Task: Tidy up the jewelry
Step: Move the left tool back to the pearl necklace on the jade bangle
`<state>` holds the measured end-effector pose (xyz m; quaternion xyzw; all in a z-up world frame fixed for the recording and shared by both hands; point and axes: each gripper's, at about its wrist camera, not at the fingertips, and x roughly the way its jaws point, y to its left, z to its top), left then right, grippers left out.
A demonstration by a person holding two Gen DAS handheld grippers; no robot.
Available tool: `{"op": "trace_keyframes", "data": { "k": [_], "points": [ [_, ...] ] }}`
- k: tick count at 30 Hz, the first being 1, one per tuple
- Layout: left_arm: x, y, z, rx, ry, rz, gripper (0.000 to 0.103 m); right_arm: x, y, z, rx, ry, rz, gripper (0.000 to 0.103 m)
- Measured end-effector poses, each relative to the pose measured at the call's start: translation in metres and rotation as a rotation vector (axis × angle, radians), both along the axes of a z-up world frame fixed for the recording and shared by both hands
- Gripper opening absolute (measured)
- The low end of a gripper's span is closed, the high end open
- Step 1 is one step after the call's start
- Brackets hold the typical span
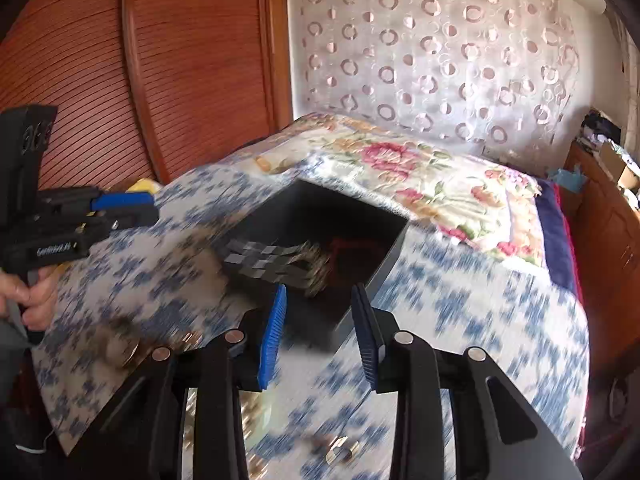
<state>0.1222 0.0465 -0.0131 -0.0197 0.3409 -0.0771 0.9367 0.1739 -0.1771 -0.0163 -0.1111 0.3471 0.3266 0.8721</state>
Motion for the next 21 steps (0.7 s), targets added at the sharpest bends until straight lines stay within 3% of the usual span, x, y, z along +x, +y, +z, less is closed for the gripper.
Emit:
{"op": "trace_keyframes", "data": {
  "k": [9,13,21],
  "points": [
    [-0.045,-0.006,-0.014,0.006,0.016,-0.011,0.031,-0.057,0.006,-0.029,0.005,0.076,0.061,0.036],
    [-0.060,-0.009,-0.018,0.016,0.019,-0.016,0.031,-0.064,0.012,-0.042,0.005,0.127,0.081,0.036],
    [-0.078,-0.016,-0.029,0.021,0.041,-0.036,0.032,-0.055,0.029,-0.057,-0.001,0.192,0.099,0.025]
  ]
}}
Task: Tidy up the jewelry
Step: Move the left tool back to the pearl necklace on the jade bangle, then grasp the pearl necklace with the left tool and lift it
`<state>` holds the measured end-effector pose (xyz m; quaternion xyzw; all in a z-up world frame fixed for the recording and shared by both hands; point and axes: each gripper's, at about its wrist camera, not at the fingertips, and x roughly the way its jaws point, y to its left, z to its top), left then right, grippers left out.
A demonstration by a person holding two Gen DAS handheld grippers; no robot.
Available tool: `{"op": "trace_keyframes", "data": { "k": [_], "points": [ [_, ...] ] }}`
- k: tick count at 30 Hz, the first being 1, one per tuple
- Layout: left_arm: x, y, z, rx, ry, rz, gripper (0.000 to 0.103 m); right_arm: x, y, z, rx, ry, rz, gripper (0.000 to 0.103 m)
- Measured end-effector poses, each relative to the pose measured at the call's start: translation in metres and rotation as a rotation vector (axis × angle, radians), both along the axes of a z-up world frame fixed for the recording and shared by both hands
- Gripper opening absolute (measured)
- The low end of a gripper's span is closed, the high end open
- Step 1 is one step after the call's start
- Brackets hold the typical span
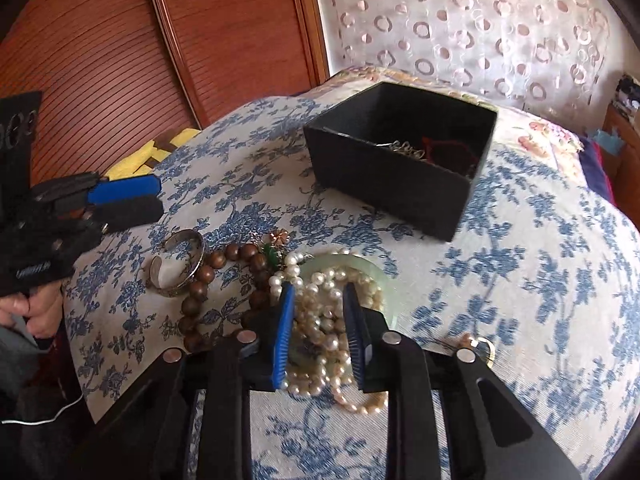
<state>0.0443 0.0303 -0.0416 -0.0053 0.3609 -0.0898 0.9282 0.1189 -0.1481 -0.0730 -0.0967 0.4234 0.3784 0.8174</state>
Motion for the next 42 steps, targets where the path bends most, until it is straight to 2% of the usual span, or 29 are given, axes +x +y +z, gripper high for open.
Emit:
{"op": "trace_keyframes", "data": {
  "k": [5,8,13,22,25,32,42],
  "points": [
    [-0.002,-0.007,-0.002,0.007,0.003,-0.017,0.032,0.006,0.006,-0.007,0.004,0.041,-0.004,0.019],
    [-0.002,-0.011,-0.005,0.006,0.009,-0.026,0.032,0.006,0.009,-0.010,-0.003,0.054,0.010,0.009],
    [0.000,-0.017,-0.010,0.001,0.021,-0.037,0.032,0.000,0.008,-0.004,0.003,0.038,0.034,0.009],
    [0.002,-0.032,-0.013,0.010,0.029,-0.074,0.032,-0.011,-0.041,0.062,0.136,-0.107,-0.048,0.009],
    [0.004,-0.038,-0.013,0.010,0.032,-0.087,0.032,-0.015,-0.057,0.081,0.145,-0.154,-0.072,0.009],
    [0.007,-0.056,-0.014,0.010,0.042,-0.133,0.032,-0.022,-0.096,0.117,0.193,-0.231,-0.124,0.009],
    [0.016,-0.076,-0.021,0.009,0.074,-0.188,0.032,-0.034,-0.132,0.151,0.232,-0.331,-0.179,0.009]
  ]
}}
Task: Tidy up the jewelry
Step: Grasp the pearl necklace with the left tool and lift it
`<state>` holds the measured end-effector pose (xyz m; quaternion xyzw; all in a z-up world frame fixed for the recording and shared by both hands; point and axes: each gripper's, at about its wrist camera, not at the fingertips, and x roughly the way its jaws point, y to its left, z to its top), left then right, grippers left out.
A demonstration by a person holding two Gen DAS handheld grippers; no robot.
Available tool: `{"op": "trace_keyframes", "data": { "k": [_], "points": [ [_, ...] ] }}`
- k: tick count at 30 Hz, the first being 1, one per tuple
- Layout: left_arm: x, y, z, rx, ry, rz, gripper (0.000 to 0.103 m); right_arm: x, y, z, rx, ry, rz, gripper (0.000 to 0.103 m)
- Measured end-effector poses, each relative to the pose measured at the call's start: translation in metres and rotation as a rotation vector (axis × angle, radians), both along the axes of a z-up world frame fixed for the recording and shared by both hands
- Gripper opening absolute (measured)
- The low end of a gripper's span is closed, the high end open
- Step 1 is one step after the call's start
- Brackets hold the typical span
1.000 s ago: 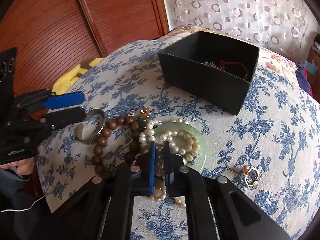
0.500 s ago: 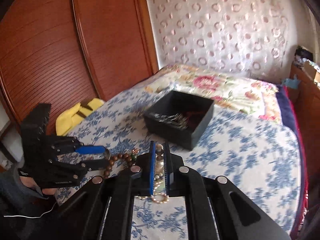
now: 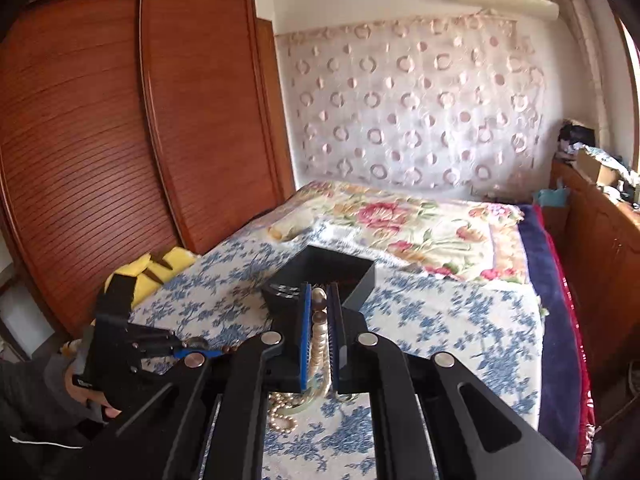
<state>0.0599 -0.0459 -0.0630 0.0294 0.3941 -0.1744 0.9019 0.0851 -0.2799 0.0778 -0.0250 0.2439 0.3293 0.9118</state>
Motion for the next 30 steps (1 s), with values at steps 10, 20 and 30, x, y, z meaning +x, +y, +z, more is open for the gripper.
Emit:
{"op": "trace_keyframes", "data": {
  "k": [10,20,30],
  "points": [
    [0.022,-0.015,-0.014,0.013,0.053,-0.047,0.032,0.007,-0.016,-0.007,-0.022,0.017,-0.038,0.009],
    [0.023,-0.023,-0.018,0.011,0.079,-0.090,0.006,0.012,-0.008,-0.028,-0.051,0.060,-0.033,0.009],
    [0.008,-0.027,0.025,-0.037,-0.018,-0.100,0.004,0.009,0.000,-0.018,-0.056,0.040,-0.020,0.009]
  ]
}}
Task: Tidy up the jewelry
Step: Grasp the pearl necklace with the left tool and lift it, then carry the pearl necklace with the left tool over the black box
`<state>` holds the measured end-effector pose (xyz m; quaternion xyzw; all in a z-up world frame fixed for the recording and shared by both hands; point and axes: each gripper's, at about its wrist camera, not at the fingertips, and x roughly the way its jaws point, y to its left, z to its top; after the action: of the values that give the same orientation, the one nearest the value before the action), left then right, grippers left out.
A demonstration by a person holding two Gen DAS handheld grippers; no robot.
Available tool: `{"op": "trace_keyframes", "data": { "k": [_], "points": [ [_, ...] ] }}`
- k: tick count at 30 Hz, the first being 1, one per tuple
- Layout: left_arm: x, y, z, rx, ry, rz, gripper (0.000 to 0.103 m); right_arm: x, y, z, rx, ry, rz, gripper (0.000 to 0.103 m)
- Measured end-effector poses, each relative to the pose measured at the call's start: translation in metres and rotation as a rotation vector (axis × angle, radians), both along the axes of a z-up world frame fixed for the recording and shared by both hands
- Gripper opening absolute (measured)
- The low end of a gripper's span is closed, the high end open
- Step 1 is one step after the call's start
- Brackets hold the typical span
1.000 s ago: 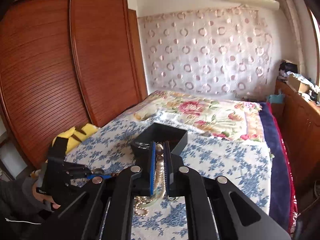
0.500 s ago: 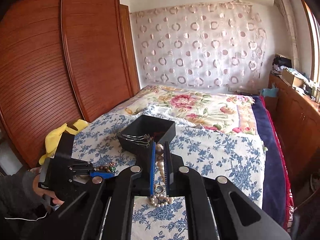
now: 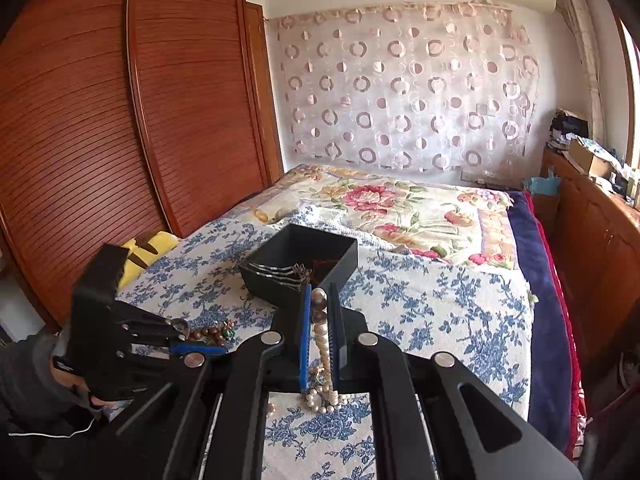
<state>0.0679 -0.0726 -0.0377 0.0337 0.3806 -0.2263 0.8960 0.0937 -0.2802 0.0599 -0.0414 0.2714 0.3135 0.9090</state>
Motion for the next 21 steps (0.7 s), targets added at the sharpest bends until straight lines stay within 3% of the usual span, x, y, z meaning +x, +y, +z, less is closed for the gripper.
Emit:
{"op": "trace_keyframes", "data": {
  "k": [7,21],
  "points": [
    [-0.007,0.002,0.056,-0.034,-0.106,0.003,0.004,-0.006,0.005,0.031,0.013,-0.057,0.012,0.009],
    [-0.001,0.027,0.128,-0.061,-0.241,0.069,0.004,-0.001,0.009,0.074,0.056,-0.137,0.032,0.009]
  ]
}}
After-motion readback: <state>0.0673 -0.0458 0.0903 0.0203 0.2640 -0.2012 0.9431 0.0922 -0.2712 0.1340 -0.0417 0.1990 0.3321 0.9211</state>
